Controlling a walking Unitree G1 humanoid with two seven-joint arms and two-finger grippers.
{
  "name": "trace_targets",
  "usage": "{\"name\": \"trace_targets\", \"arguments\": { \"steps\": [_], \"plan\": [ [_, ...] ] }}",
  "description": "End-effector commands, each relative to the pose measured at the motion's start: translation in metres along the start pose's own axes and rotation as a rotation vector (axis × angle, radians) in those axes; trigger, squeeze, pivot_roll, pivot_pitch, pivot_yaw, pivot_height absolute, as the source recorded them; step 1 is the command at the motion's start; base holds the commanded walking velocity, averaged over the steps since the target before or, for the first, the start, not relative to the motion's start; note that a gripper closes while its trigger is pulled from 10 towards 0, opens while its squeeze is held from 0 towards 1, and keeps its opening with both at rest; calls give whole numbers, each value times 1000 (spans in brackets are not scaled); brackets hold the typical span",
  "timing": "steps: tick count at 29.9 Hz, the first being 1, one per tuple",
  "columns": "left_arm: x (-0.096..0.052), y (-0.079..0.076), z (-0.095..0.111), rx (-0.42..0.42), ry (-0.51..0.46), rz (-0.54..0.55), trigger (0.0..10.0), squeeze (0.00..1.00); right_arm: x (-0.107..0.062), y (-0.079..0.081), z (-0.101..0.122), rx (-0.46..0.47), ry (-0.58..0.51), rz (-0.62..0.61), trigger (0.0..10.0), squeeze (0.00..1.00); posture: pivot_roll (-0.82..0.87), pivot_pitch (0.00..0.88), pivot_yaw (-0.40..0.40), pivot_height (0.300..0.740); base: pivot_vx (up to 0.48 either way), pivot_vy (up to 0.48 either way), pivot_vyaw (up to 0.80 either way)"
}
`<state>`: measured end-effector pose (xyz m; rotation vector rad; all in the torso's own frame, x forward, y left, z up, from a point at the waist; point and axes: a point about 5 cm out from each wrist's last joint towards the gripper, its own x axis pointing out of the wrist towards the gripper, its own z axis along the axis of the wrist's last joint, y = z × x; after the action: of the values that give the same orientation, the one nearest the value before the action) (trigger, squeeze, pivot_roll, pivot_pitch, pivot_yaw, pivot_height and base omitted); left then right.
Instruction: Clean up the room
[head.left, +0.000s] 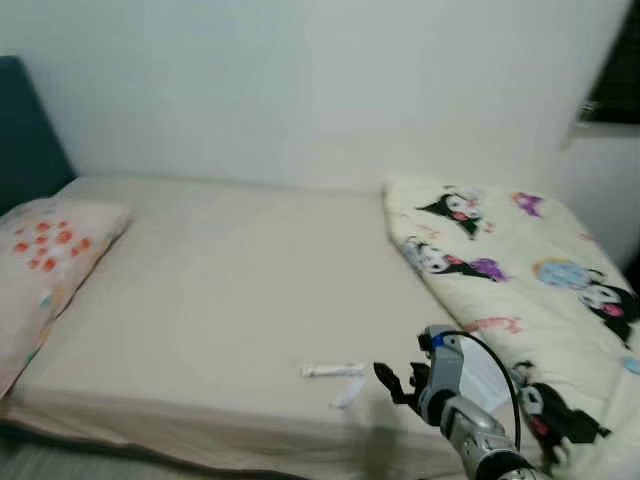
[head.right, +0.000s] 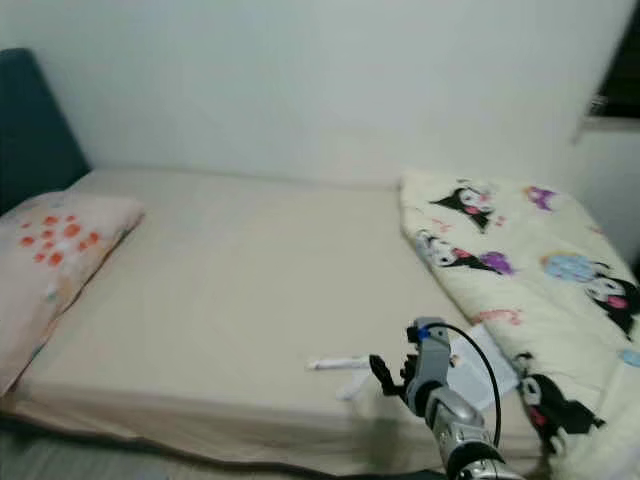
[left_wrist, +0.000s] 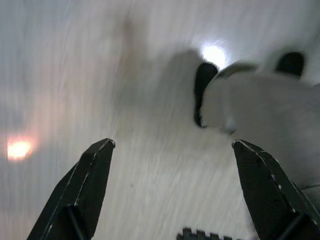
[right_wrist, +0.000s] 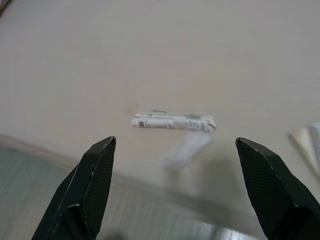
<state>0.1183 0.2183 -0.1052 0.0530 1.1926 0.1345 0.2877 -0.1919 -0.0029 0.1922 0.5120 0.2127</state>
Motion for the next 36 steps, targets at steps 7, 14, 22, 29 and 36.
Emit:
{"name": "trace_targets", "arguments": {
  "steps": [7,14,22,29,36],
  "plan": [
    [0,-2,-1,-11,5,-4,10000,0,0,-5,2,1,19,-54,10000,0,-53,0,-26,740,0,0,0],
    [0,-2,0,-25,-7,-4,10000,0,4,0,4,-2,44,-32,10000,0,-54,0,-26,730,0,0,0],
    [1,2,14,-77,-66,47,10000,0,8,6,11,43,17,11,10000,0,-52,0,-29,710,0,0,0],
    [-4,25,80,-224,-293,140,10000,0,8,-1,20,196,-22,-28,10000,0,-48,0,-30,685,0,0,0],
    [-10,30,112,-247,-406,151,10000,0,6,-6,20,249,-29,-50,10000,0,-46,0,-31,665,0,0,0]
  ]
}}
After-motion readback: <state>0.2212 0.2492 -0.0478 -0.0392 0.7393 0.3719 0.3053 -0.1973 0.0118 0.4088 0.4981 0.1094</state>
